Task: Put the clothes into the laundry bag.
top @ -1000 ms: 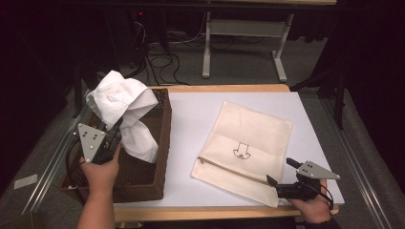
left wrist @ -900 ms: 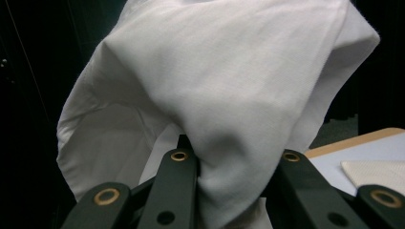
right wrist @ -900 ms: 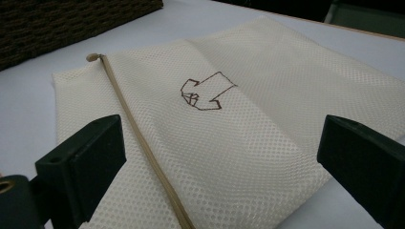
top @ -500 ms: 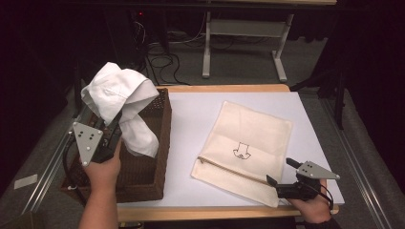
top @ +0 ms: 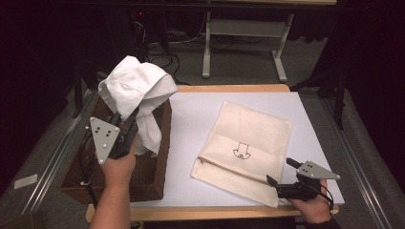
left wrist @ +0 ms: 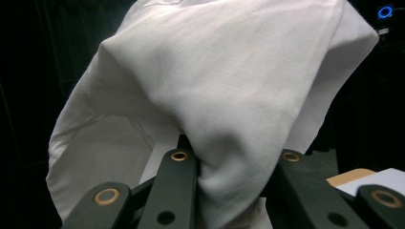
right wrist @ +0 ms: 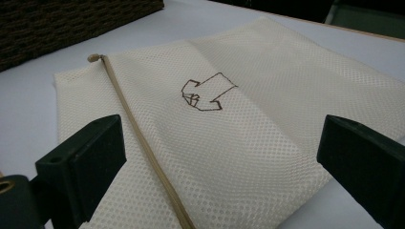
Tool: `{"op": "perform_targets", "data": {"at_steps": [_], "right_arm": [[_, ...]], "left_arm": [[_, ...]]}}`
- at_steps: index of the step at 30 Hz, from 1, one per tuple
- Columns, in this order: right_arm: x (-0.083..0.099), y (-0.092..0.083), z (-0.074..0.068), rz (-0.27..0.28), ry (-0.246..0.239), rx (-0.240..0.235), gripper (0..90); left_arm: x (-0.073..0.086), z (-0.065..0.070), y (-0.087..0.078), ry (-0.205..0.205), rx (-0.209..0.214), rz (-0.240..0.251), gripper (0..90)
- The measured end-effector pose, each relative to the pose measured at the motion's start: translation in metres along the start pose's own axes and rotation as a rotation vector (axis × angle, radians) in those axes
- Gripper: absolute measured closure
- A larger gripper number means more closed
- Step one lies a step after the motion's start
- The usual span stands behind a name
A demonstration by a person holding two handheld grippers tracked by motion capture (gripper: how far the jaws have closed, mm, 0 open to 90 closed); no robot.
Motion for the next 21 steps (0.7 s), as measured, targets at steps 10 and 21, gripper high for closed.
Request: {"op": "perform_targets", "data": {"at_steps": [10,21], "right_arm": [[-0.001,0.000,0.000,0.006,-0.005,-0.003,3.1],[-0.001,-0.001,0.001,0.011,-0.003,-0.001,3.1]], "left_arm": [[-0.011,0.034,0.019,-0.009,0.069,0.032,78.6],[-0.017,0.068,0.038,-0.017,0.139,0.048,78.6]]}}
Point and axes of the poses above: each handheld gripper's, and its own axes: y roughly forward along the jaws, x roughly out of its underside, z roughly to its right, the point moved 6 cm from there along y, roughly forward along the jaws, and after that the axes turned 10 degrees about x, right-handed, at the moved point
